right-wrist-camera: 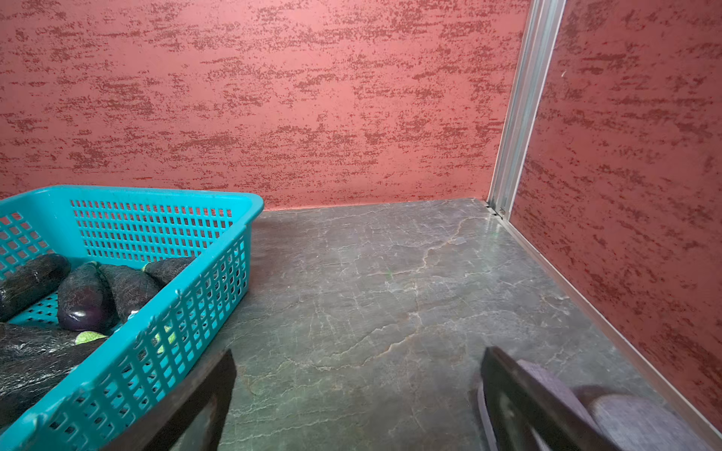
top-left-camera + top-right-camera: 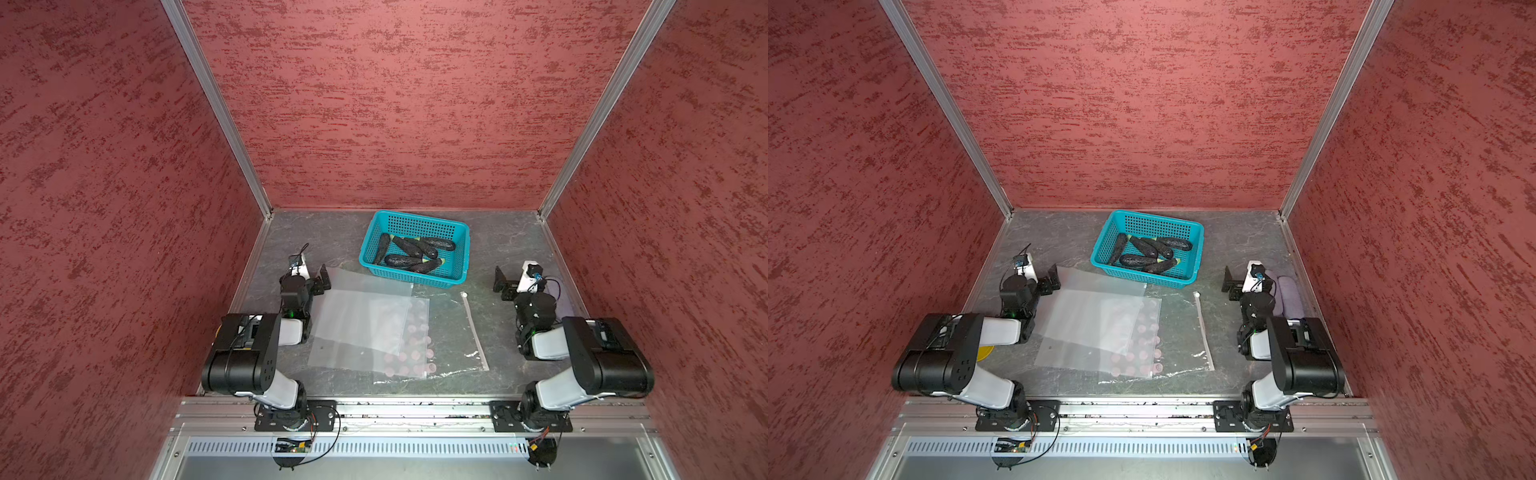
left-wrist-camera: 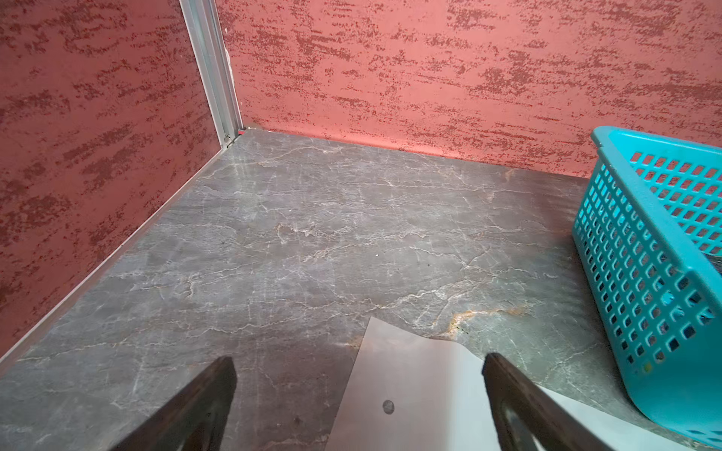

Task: Place the eggplant in a zip-top bag and seal the zipper
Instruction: Adjust the basket at the center of the board.

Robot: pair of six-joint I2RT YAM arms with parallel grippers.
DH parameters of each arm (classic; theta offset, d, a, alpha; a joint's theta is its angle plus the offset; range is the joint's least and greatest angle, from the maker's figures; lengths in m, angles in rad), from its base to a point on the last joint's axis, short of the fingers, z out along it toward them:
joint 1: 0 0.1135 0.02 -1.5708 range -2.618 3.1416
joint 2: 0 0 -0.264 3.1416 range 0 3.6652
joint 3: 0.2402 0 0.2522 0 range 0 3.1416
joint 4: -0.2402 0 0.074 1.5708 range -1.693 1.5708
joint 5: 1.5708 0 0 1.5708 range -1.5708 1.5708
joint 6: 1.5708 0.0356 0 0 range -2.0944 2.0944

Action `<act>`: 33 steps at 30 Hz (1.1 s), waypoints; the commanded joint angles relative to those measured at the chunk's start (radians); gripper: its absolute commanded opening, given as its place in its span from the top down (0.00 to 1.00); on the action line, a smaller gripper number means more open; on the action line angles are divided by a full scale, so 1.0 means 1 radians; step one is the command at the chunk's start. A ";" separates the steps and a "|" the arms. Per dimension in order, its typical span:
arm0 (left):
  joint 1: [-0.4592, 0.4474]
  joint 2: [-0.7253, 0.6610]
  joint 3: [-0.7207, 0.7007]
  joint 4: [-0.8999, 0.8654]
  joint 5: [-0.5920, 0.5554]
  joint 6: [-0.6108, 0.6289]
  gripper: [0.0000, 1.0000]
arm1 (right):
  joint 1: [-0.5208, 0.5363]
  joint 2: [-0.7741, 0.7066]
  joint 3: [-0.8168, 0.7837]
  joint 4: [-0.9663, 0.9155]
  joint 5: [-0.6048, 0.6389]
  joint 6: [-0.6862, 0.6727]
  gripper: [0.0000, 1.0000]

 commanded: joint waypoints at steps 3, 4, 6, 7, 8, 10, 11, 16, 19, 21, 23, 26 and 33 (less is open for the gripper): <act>0.001 0.008 0.016 0.023 0.012 0.014 0.00 | -0.002 0.007 0.015 0.030 -0.008 -0.001 0.01; -0.006 0.009 0.018 0.021 0.010 0.023 0.00 | -0.001 0.006 0.015 0.030 -0.009 0.000 0.01; -0.007 0.010 0.017 0.023 0.010 0.024 0.00 | -0.001 0.006 0.015 0.030 -0.009 0.001 0.01; -0.006 0.009 0.018 0.023 0.012 0.022 0.00 | -0.002 0.007 0.016 0.029 -0.009 -0.001 0.01; -0.004 0.010 0.018 0.021 0.016 0.023 0.00 | -0.001 0.006 0.015 0.030 -0.010 0.000 0.01; -0.003 0.009 0.018 0.019 0.018 0.021 0.00 | -0.002 0.006 0.015 0.030 -0.009 0.001 0.01; -0.003 0.010 0.018 0.019 0.017 0.021 0.00 | -0.001 0.005 0.015 0.030 -0.009 0.000 0.01; -0.002 0.010 0.019 0.019 0.020 0.021 0.00 | -0.002 0.006 0.015 0.030 -0.010 0.000 0.01; 0.002 0.009 0.019 0.017 0.026 0.019 0.00 | -0.002 0.007 0.015 0.030 -0.009 0.000 0.01; 0.003 0.008 0.020 0.015 0.029 0.019 0.00 | -0.002 0.007 0.016 0.030 -0.009 0.002 0.01; 0.007 0.009 0.021 0.011 0.040 0.017 0.00 | -0.002 0.007 0.018 0.026 -0.011 0.002 0.01; 0.016 0.006 0.021 0.010 0.055 0.012 0.00 | -0.002 0.008 0.018 0.026 -0.011 0.002 0.01; 0.037 -0.135 0.088 -0.238 0.041 -0.012 0.00 | -0.002 -0.117 0.076 -0.171 0.056 0.023 0.01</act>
